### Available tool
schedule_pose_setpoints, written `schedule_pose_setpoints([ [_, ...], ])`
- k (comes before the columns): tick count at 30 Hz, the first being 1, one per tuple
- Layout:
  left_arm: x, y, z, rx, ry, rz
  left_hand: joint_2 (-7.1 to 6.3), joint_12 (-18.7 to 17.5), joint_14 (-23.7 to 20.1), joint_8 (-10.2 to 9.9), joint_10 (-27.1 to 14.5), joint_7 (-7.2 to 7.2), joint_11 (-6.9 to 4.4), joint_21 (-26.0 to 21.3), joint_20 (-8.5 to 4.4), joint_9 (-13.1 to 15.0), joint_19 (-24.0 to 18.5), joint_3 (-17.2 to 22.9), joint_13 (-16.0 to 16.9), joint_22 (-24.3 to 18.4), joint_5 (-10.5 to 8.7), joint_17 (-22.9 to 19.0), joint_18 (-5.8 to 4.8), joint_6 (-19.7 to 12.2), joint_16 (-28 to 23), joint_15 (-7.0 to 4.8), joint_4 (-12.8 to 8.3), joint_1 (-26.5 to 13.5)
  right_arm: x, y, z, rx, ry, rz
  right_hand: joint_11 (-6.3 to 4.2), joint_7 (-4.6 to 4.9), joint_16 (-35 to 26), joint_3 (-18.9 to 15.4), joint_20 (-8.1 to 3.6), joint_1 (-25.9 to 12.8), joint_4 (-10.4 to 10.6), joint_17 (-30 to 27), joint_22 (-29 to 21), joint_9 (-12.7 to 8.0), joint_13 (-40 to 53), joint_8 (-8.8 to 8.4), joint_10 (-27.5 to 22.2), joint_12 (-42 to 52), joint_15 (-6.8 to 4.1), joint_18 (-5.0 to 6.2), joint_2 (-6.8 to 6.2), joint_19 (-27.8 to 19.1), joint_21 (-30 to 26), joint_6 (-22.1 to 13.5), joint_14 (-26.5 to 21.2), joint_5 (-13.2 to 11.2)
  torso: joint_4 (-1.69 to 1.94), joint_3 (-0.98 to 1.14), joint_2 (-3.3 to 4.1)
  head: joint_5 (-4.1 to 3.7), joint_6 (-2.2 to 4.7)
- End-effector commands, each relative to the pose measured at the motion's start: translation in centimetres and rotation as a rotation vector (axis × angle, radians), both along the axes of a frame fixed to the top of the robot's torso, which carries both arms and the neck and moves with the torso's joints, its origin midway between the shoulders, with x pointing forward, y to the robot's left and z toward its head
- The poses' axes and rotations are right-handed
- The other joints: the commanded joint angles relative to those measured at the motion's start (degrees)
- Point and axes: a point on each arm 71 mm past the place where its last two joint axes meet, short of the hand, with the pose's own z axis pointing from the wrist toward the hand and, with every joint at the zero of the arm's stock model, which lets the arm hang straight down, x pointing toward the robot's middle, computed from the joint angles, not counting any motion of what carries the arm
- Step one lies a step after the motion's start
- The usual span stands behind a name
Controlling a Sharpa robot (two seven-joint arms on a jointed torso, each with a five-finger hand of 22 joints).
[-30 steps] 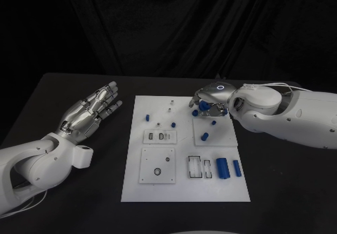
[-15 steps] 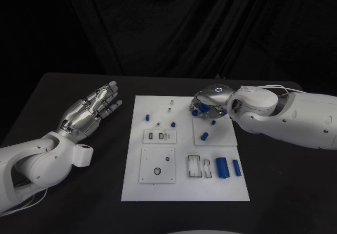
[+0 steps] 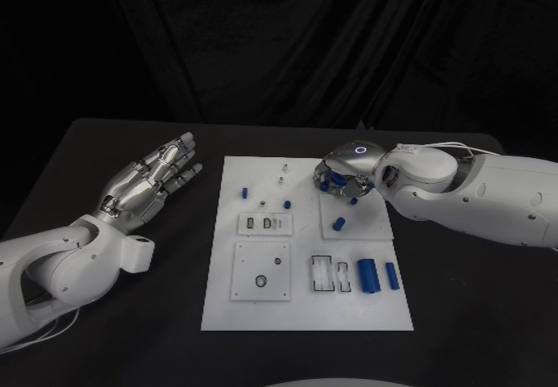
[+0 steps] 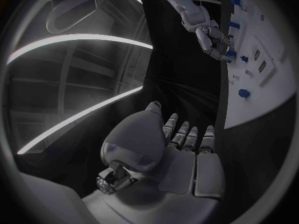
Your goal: Assemble the parts on the task board
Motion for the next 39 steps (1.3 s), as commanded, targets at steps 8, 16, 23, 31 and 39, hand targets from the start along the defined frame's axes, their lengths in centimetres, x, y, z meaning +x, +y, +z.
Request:
schedule_pose_setpoints([
  [8, -0.1, 0.1, 0.9, -0.065, -0.099, -0.003, -0.17, 0.0, 0.0, -0.1, -0.3, 0.79, 0.03, 0.1, 0.48, 0.1, -0.1, 0.5, 0.0, 0.1, 0.52, 0.0, 0.56, 0.2, -0.2, 0.56, -0.1, 1.0, -0.2, 0.2, 0.1, 0.047, -0.051, 0.052, -1.87, 2.46, 1.7, 0.9, -1.44, -0.2, 0.1, 3.2, 7.8, 6.1, -0.8, 2.80, 7.0, -1.9, -1.49, -2.01, 0.97, 3.6, 2.3, 4.7, 2.7, -0.9, -0.09, 0.01, -0.09, 0.32, 0.36],
  [16, -0.2, 0.2, 0.8, -0.062, -0.096, 0.000, -0.20, -0.1, 0.0, 0.0, -0.4, 0.88, -0.01, 0.1, 0.53, 0.1, -0.1, 0.7, 0.0, 0.1, 0.96, 0.0, 0.57, 0.3, -0.2, 0.58, -0.2, 1.4, 0.0, 1.0, 2.1, 0.112, -0.071, 0.049, -1.57, 2.69, 2.5, 1.2, -1.77, -0.5, 0.5, 5.0, 9.0, 7.2, -2.0, 1.78, 9.5, -4.9, -1.60, -2.35, 0.43, 4.8, 3.1, 6.0, 4.0, -2.5, 0.08, -0.02, -0.11, 0.48, 1.06],
  [23, -0.1, 0.1, 0.8, -0.057, -0.093, 0.004, -0.13, 0.0, 0.0, 0.0, -0.4, 0.91, 0.00, 0.1, 0.56, 0.1, -0.1, 0.9, 0.0, 0.1, 1.21, 0.0, 0.58, 0.4, -0.3, 0.58, 0.0, 1.6, 1.2, 3.5, 4.3, 0.140, -0.042, 0.044, -1.30, 2.50, 1.6, 1.0, -1.60, -1.1, 1.4, 3.8, 8.5, 7.0, -2.9, -0.41, 10.1, -7.7, -1.39, -2.15, 0.33, 4.2, 2.5, 6.1, 3.6, -5.2, 0.10, -0.21, -0.23, 0.90, 1.45],
  [31, 0.0, -0.2, 0.7, -0.059, -0.093, -0.005, -0.11, -0.3, -0.2, -0.1, -0.6, 0.94, -0.19, 0.1, 0.57, 0.1, -0.1, 1.1, 0.0, 0.0, 1.30, -0.1, 0.57, 0.2, -0.4, 0.53, 0.1, 1.8, 3.2, 6.0, 4.0, 0.110, -0.009, 0.041, -0.83, 2.74, 1.5, 1.2, -1.36, -1.2, 1.7, 3.9, 8.6, 6.1, -3.4, -2.59, 10.1, -9.6, -1.10, -2.15, 0.26, 4.1, 2.3, 5.5, 3.5, -4.4, 0.12, -0.19, -0.17, 0.95, 1.64],
  [39, 0.1, -0.4, 0.7, -0.060, -0.093, -0.008, -0.13, -0.4, -0.2, -0.1, -0.7, 0.88, -0.35, 0.1, 0.52, 0.1, -0.2, 1.2, -0.1, 0.0, 1.38, -0.1, 0.57, 0.1, -0.4, 0.35, 0.1, 1.9, 4.4, 6.9, 2.9, 0.089, 0.012, 0.022, -0.42, 2.94, 1.4, 1.4, -1.10, -1.4, 1.9, 3.8, 8.5, 5.2, -4.0, -4.48, 9.6, -11.7, -0.80, -2.08, -0.04, 3.9, 2.1, 5.1, 3.4, -3.8, 0.12, -0.18, -0.12, 1.15, 1.55],
])
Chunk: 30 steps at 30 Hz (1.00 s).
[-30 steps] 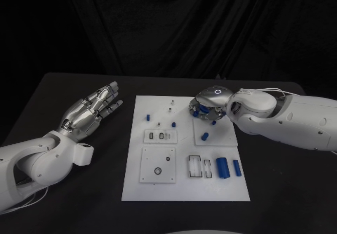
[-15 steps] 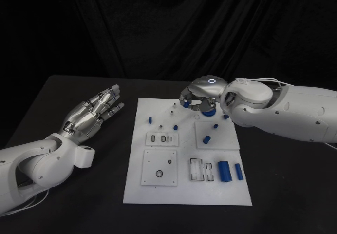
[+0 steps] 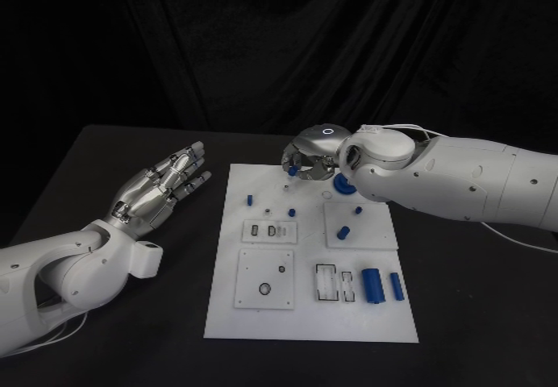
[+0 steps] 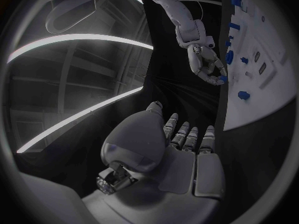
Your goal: Assemble the parts on the task board
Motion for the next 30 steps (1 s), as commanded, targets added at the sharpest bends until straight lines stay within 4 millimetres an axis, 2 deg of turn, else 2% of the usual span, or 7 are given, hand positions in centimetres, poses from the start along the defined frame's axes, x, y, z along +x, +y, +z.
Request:
schedule_pose_setpoints([
  [1, -0.12, 0.06, 0.89, -0.060, -0.095, 0.005, 0.10, -0.3, 0.0, -0.1, -0.3, 0.34, 0.00, 0.1, 0.31, 0.0, 0.1, 0.2, -0.1, 0.0, 0.19, -0.1, 0.57, -0.2, -0.4, 0.12, 0.0, 0.6, 0.29, -0.04, -0.50, -0.011, 0.035, -0.014, 0.52, 2.92, -0.4, 0.0, 0.21, -0.3, 0.4, -0.2, 8.4, -0.2, -0.2, -0.45, -0.1, -0.6, 0.52, -0.34, -0.13, -0.4, -0.4, 2.6, 0.0, 0.4, 0.01, 0.02, 0.08, 0.06, -0.09],
  [4, -0.09, 0.08, 0.87, -0.059, -0.095, 0.006, 0.09, -0.3, 0.0, -0.1, -0.3, 0.31, -0.01, 0.1, 0.30, 0.0, 0.1, 0.2, -0.1, 0.0, 0.33, -0.1, 0.57, -0.2, -0.4, 0.10, 0.0, 0.7, 0.47, -0.06, -0.66, -0.014, 0.038, -0.021, 0.64, 2.92, -0.4, 0.1, 0.29, -0.3, 0.4, -0.1, 8.4, -0.3, -0.3, -0.80, -0.2, -1.0, 0.61, -0.34, -0.17, -0.4, -0.4, 2.6, -0.1, 0.5, -0.08, 0.10, 0.06, 0.09, -0.25],
  [10, -0.03, -0.04, 0.84, -0.059, -0.093, 0.001, 0.10, -0.3, 0.0, -0.1, -0.3, 0.29, 0.01, 0.1, 0.30, 0.0, 0.1, 0.3, 0.0, 0.0, 0.50, -0.1, 0.58, -0.3, -0.4, 0.10, 0.0, 0.8, 0.62, -0.03, -0.80, -0.016, 0.040, -0.028, 0.93, 2.88, -0.3, 0.1, 0.40, -0.4, 0.4, 0.0, 8.4, -0.5, -0.4, -1.13, -0.3, -1.3, 0.76, -0.35, -0.23, -0.4, -0.5, 2.7, -0.1, 0.6, 0.07, 0.07, 0.07, -0.33, -0.40],
  [14, 0.01, -0.08, 0.79, -0.058, -0.090, -0.001, 0.13, -0.4, 0.0, -0.2, -0.4, 0.32, 0.09, 0.1, 0.35, 0.0, 0.1, 0.4, -0.1, 0.1, 0.76, -0.1, 0.59, -0.4, -0.4, 0.15, -0.1, 1.0, 0.62, 0.14, -0.83, -0.010, 0.035, -0.024, 1.13, 2.80, -0.4, 0.2, 0.51, -0.4, 0.4, -0.1, 8.4, -0.7, -0.4, -1.44, -0.5, -1.7, 0.91, -0.32, -0.31, -0.5, -0.6, 2.7, -0.2, 0.6, 0.09, 0.16, 0.06, -0.58, -0.36],
  [22, 0.08, -0.02, 0.74, -0.055, -0.087, 0.001, 0.16, -0.3, 0.0, -0.2, -0.4, 0.40, 0.16, 0.1, 0.43, 0.0, 0.1, 0.7, 0.0, 0.1, 1.04, -0.1, 0.60, -0.4, -0.4, 0.22, -0.2, 1.2, 0.70, 0.41, -0.85, -0.009, 0.034, -0.023, 1.34, 2.71, -0.3, 0.2, 0.69, -0.5, 0.5, 0.0, 8.4, -0.9, -0.5, -1.98, -0.4, -2.0, 1.11, -0.31, -0.39, -0.5, -0.6, 2.6, -0.2, 0.6, -0.20, 0.18, 0.03, -0.31, -0.55],
  [29, 0.24, -0.06, 0.68, -0.053, -0.087, 0.001, 0.16, -0.4, 0.0, -0.2, -0.4, 0.50, 0.20, 0.2, 0.53, 0.0, 0.2, 0.9, 0.0, 0.1, 1.24, -0.1, 0.60, -0.4, -0.4, 0.27, -0.2, 1.4, 0.83, 0.56, -1.05, -0.023, 0.048, -0.027, 1.32, 2.69, -0.5, 0.2, 0.77, -0.6, 0.5, -0.4, 8.2, -1.1, -0.5, -2.29, -0.5, -2.3, 1.17, -0.23, -0.35, -0.8, -0.9, 2.5, -0.4, 0.5, -0.08, 0.22, -0.03, -0.52, -0.69],
  [30, 0.27, -0.06, 0.67, -0.053, -0.087, 0.001, 0.16, -0.4, 0.0, -0.2, -0.4, 0.50, 0.20, 0.2, 0.53, 0.0, 0.2, 0.9, 0.0, 0.1, 1.24, -0.1, 0.60, -0.4, -0.4, 0.27, -0.2, 1.4, 0.86, 0.56, -1.10, -0.026, 0.051, -0.030, 1.39, 2.62, -0.8, 0.3, 0.86, -0.5, 0.5, -0.9, 7.9, -1.3, -0.5, -2.75, -0.6, -2.6, 1.25, -0.11, -0.36, -1.2, -1.2, 2.3, -0.7, 0.4, -0.07, 0.22, -0.03, -0.53, -0.71],
])
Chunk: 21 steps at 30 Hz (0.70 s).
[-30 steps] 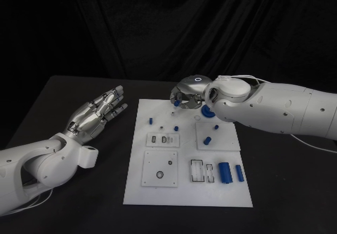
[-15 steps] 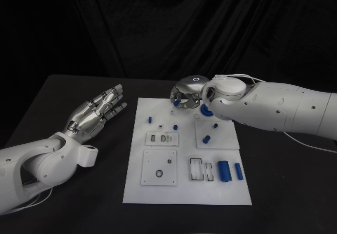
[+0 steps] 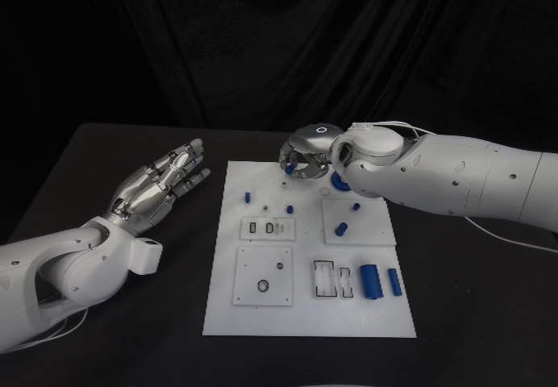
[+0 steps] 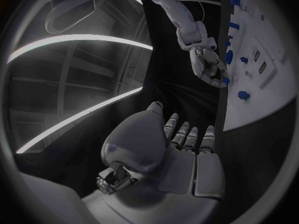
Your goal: Assemble the parts on the task board
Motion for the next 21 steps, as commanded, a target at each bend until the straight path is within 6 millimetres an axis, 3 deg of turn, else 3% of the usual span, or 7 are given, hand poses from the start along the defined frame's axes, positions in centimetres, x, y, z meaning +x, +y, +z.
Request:
schedule_pose_setpoints([
  [1, -0.02, 0.03, 0.80, -0.056, -0.087, 0.001, -0.09, -0.4, 0.0, -0.2, -0.2, 0.31, -0.01, 0.2, 0.32, 0.0, -0.1, 0.4, 0.0, 0.1, 0.19, -0.1, 0.60, -0.2, -0.4, 0.28, -0.1, 0.7, 0.10, -0.09, -0.54, -0.026, 0.027, -0.014, 0.58, 1.65, -0.8, 0.3, 0.32, -0.4, 0.3, -0.9, 7.6, -0.4, -0.1, -0.91, -0.3, -0.8, 0.53, 0.00, -0.14, -0.9, -0.8, 1.4, -0.6, -0.2, 0.10, -0.02, -0.03, -0.15, -0.08],
  [13, 0.14, 0.19, 0.75, -0.054, -0.089, 0.004, -0.31, -0.3, 0.0, -0.1, -0.2, 1.02, -0.24, 0.2, 0.49, 0.1, 0.0, 0.7, 0.0, 0.1, 0.38, -0.1, 0.63, 0.2, -0.4, 0.29, -0.3, 1.1, 0.54, -0.25, -1.06, -0.055, 0.053, -0.047, 1.54, 1.37, -2.1, 0.6, 1.15, -0.6, 0.4, -3.1, 6.4, -2.3, 0.0, -4.46, -2.4, -2.6, 1.36, 0.49, -0.47, -2.8, -2.5, -0.8, -2.5, -0.4, 0.10, -0.22, -0.05, -0.20, -0.12],
  [16, 0.18, 0.22, 0.74, -0.054, -0.089, 0.004, -0.28, -0.3, 0.0, -0.1, -0.2, 1.14, -0.27, 0.2, 0.51, 0.1, 0.0, 0.7, 0.0, 0.1, 0.43, -0.1, 0.63, 0.2, -0.4, 0.29, -0.3, 1.2, 0.59, -0.26, -1.12, -0.058, 0.056, -0.052, 1.94, 1.00, -3.0, 0.9, 1.48, -0.9, 0.6, -4.4, 5.7, -3.7, 0.2, -6.72, -3.9, -3.3, 1.74, 0.77, -0.69, -3.7, -3.5, -3.1, -3.6, -0.4, 0.17, -0.22, -0.05, -0.28, -0.07],
  [21, 0.22, 0.26, 0.72, -0.054, -0.088, 0.003, -0.48, -0.3, 0.0, -0.1, -0.2, 1.34, -0.29, 0.2, 0.57, 0.1, 0.0, 0.7, 0.0, 0.1, 0.47, -0.1, 0.64, 0.2, -0.4, 0.30, -0.4, 1.3, 0.64, -0.28, -1.19, -0.063, 0.060, -0.058, 2.36, 0.71, -3.9, 1.0, 1.87, -1.2, 0.8, -5.9, 5.1, -5.2, 0.5, -8.66, -5.9, -4.1, 2.06, 1.02, -0.93, -4.6, -4.5, -4.8, -4.6, -0.5, 0.18, -0.17, -0.03, -0.36, -0.02],
])
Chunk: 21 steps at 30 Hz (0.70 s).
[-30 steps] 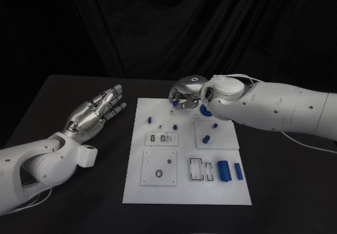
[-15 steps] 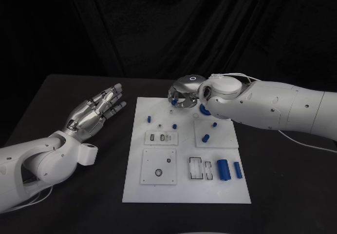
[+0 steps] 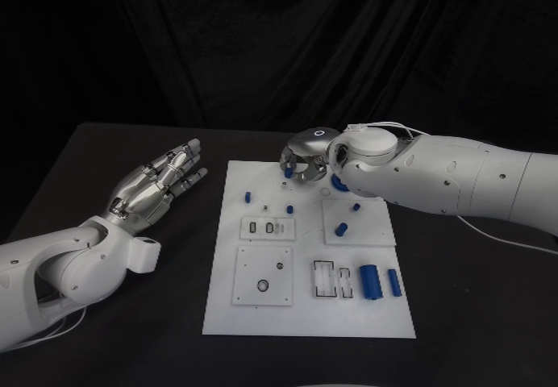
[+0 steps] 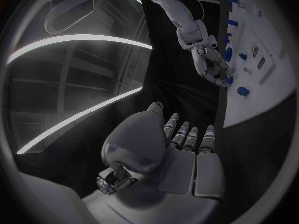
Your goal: Assemble the parts on the task board
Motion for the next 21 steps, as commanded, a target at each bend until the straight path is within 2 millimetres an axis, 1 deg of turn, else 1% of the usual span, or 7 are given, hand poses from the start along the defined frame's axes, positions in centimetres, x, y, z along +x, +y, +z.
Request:
schedule_pose_setpoints([
  [1, -0.1, 0.0, 0.8, -0.059, -0.087, -0.003, -0.16, -0.3, 0.0, -0.1, -0.2, 0.32, -0.29, 0.2, 0.57, 0.1, 0.0, 0.1, 0.0, 0.1, 0.24, -0.1, 0.63, 0.0, -0.4, 0.30, -0.2, 0.6, 0.1, -0.2, -0.3, -0.023, 0.018, -0.028, 0.26, -0.33, -1.1, 0.4, 0.07, -0.5, 0.1, -1.6, 4.7, -1.2, -0.2, -1.59, -2.0, -1.2, 0.04, 1.18, -0.19, -1.2, -1.0, -1.9, -1.1, -0.2, 0.03, 0.02, 0.02, -0.08, 0.03],
  [3, -0.1, 0.1, 0.8, -0.058, -0.087, -0.003, -0.22, -0.3, 0.0, -0.1, -0.2, 0.37, -0.30, 0.2, 0.59, 0.1, 0.0, 0.1, 0.0, 0.0, 0.26, -0.1, 0.64, 0.0, -0.4, 0.30, -0.2, 0.6, 0.1, -0.2, -0.3, -0.024, 0.019, -0.029, 0.27, -1.26, -2.6, 0.1, 0.20, -0.7, 0.0, -3.8, 3.8, -2.8, -0.8, -3.12, -4.8, -3.1, 0.14, 1.54, -0.36, -2.3, -2.3, -5.1, -2.1, -2.0, -0.03, 0.07, 0.02, -0.13, 0.02],
  [6, -0.1, 0.1, 0.8, -0.058, -0.087, -0.002, -0.22, -0.3, 0.0, -0.1, -0.2, 0.37, -0.30, 0.2, 0.59, 0.1, 0.0, 0.1, 0.0, 0.0, 0.26, -0.1, 0.64, 0.0, -0.4, 0.30, -0.2, 0.6, 0.1, -0.4, -0.3, -0.022, 0.017, -0.031, 0.11, -3.15, -4.7, -1.5, 0.26, -0.8, -0.8, -6.4, 2.8, -6.2, -1.9, -3.24, -9.0, -6.6, 0.06, 1.89, -0.09, -3.3, -4.0, -10.6, -3.2, -5.1, -0.07, 0.09, 0.02, -0.09, 0.01],
  [8, -0.1, 0.2, 0.8, -0.058, -0.088, -0.001, -0.31, -0.3, 0.0, -0.1, -0.2, 0.44, -0.33, 0.2, 0.61, 0.1, 0.0, 0.1, 0.0, 0.0, 0.27, -0.1, 0.64, 0.0, -0.4, 0.30, -0.3, 0.7, 0.1, -0.6, -0.3, -0.017, 0.012, -0.035, 0.00, -4.46, -7.0, -2.9, 0.29, -0.8, -1.3, -9.6, 1.3, -13.5, -2.7, -3.88, -12.0, -9.1, 0.15, 2.41, 0.24, -5.2, -6.4, -21.0, -5.2, -7.0, -0.08, 0.11, 0.02, 0.04, -0.12],
  [11, -0.2, 0.3, 0.8, -0.058, -0.088, 0.001, -0.37, -0.4, 0.0, -0.1, -0.2, 0.46, -0.35, 0.2, 0.61, 0.1, 0.0, 0.0, 0.0, 0.0, 0.29, -0.1, 0.64, 0.0, -0.4, 0.30, -0.3, 0.7, 0.1, -1.0, 0.1, -0.001, -0.007, -0.034, 0.48, -3.85, -10.1, -4.7, 0.77, -0.7, -1.8, -13.7, -0.7, -20.6, -2.9, -4.57, -13.7, -10.5, 0.54, 3.04, 0.81, -7.7, -9.8, -30.3, -8.2, -8.6, -0.06, 0.12, 0.03, 0.34, -0.13],
  [17, -0.3, 0.6, 0.9, -0.056, -0.088, 0.008, -0.37, -0.4, 0.0, -0.1, -0.2, 0.46, -0.35, 0.2, 0.61, 0.1, 0.0, 0.0, 0.0, 0.0, 0.29, -0.1, 0.64, 0.0, -0.4, 0.30, -0.3, 0.7, -0.4, -2.5, 2.3, 0.044, -0.072, -0.031, 0.61, -2.73, -11.5, -6.0, 0.94, -0.5, -1.8, -15.8, -1.7, -20.6, -2.4, -4.24, -12.7, -9.3, 0.76, 3.44, 1.35, -8.8, -11.9, -28.4, -9.5, -9.8, -0.09, 0.12, 0.01, 0.62, -0.22],
  [21, -0.4, 1.0, 0.9, -0.051, -0.087, 0.020, -0.47, -0.4, 0.0, -0.1, -0.3, 0.49, -0.42, 0.2, 0.61, 0.1, 0.0, 0.0, 0.0, 0.0, 0.36, -0.1, 0.64, 0.1, -0.4, 0.30, -0.4, 0.8, -1.0, -4.0, 4.1, 0.054, -0.099, -0.043, 0.20, -2.28, -12.9, -6.0, 0.75, 1.0, -2.7, -17.5, -2.3, -21.1, -1.2, -4.14, -8.9, -6.0, 0.50, 3.68, 2.80, -9.3, -13.6, -26.6, -10.1, -8.1, -0.11, 0.15, -0.04, 0.14, -1.14],
])
